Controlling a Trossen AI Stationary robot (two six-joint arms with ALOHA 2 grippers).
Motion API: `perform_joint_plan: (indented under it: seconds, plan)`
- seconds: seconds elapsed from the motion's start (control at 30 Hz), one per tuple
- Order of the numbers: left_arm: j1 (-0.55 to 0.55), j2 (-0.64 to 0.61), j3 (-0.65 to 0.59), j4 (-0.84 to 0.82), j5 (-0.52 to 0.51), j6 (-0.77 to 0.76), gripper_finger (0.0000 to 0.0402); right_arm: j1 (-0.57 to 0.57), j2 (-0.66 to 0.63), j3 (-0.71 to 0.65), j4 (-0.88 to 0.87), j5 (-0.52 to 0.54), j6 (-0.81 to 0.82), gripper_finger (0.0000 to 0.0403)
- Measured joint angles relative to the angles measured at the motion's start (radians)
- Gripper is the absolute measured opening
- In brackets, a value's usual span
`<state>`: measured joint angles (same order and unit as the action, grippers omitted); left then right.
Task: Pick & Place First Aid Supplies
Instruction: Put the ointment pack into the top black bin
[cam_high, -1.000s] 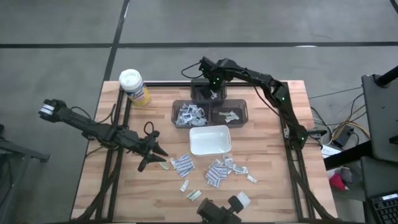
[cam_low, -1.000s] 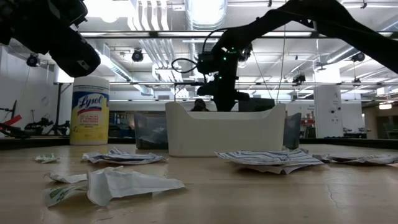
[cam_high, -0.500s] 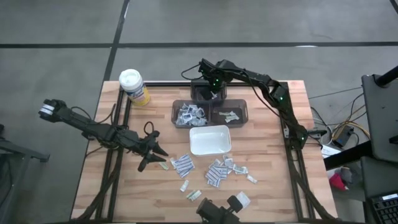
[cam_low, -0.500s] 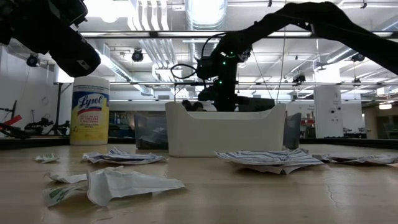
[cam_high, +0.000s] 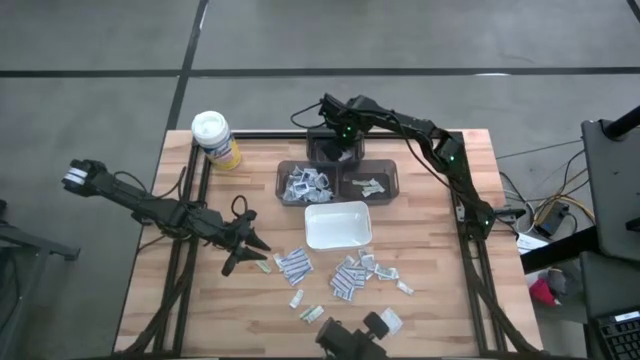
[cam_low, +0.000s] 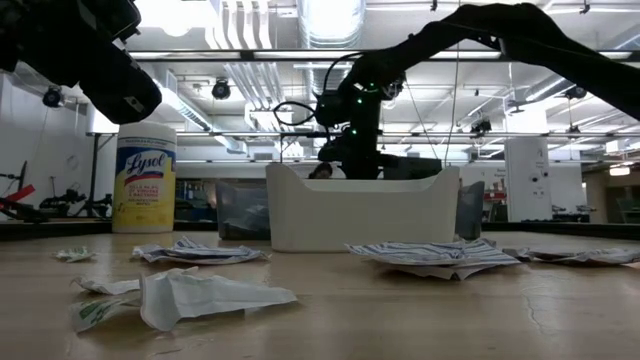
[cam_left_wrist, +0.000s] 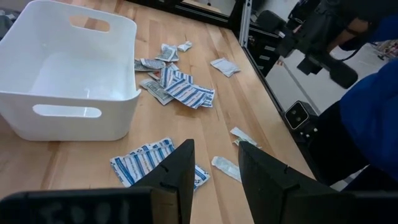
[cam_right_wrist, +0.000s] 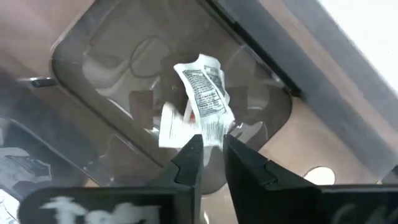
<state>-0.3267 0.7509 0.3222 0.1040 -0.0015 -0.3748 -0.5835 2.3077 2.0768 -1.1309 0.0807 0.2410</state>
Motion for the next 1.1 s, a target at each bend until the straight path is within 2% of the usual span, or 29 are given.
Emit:
perform_joint_plan:
  seconds: [0.27, 0.6, 0.83, 1.1]
  plan:
    - [0.000, 0.000, 0.000, 0.000, 0.000, 0.002, 0.0117, 0.011, -0.039, 0.135, -0.137, 0.000, -0.077, 0.0084]
    - [0.000, 0.000, 0.000, 0.000, 0.001, 0.005, 0.0117, 0.131, -0.212, 0.191, -0.272, -0.003, -0.148, 0.0053]
    - [0.000, 0.000, 0.000, -0.001, 0.001, 0.008, 0.0117, 0.237, -0.340, 0.140, -0.368, -0.003, -0.120, 0.0027]
    - [0.000, 0.000, 0.000, 0.000, 0.001, 0.008, 0.0117, 0.371, -0.514, -0.053, -0.377, -0.003, 0.025, 0.0009]
